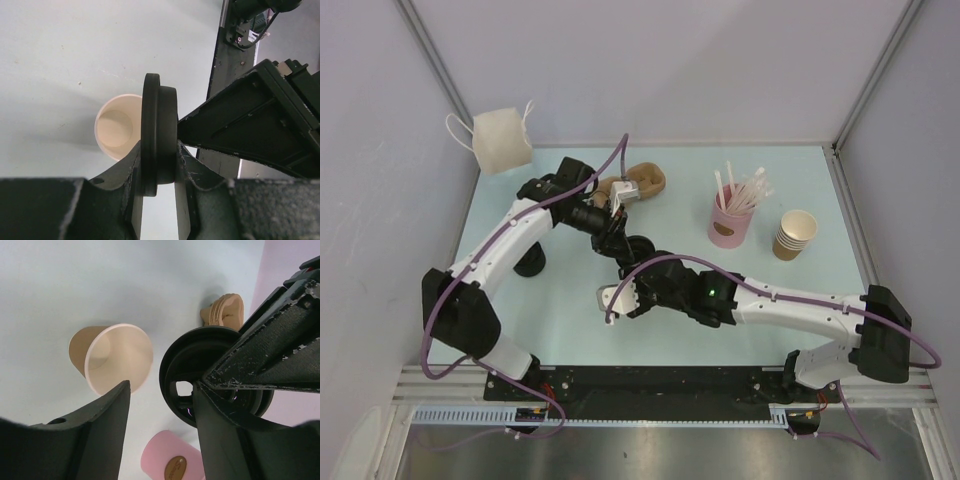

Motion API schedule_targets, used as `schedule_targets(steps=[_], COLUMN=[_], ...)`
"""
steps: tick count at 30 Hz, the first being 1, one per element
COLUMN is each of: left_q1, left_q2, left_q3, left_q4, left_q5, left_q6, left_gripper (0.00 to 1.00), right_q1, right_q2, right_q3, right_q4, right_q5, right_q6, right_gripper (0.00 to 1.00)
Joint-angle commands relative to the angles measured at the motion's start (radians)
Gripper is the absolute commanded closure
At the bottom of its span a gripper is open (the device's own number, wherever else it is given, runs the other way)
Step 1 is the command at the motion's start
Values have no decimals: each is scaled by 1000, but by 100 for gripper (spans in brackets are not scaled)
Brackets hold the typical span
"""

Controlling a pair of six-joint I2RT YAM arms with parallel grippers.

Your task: Pack the takeout coffee

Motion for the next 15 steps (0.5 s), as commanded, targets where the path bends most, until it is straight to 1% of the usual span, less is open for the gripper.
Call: schedule_targets(steps=[1,10,13,15], left_q1=[3,1,1,1], left_q2=[-55,-68,-67,-68], left_q3=[9,17,20,20], left_q4=[-23,-55,-67,-73], left_q5=[72,99,102,107], left_q6=[27,55,62,67], left_gripper=[99,99,99,99], right_q1=[-3,-5,-2,1], right_q2=[17,24,31,34], right_q3=[7,7,7,7], right_q4=[32,48,51,52], right_q5=[16,32,36,38], right_q6=[-3,0,-7,-15], right_gripper=[43,45,47,50])
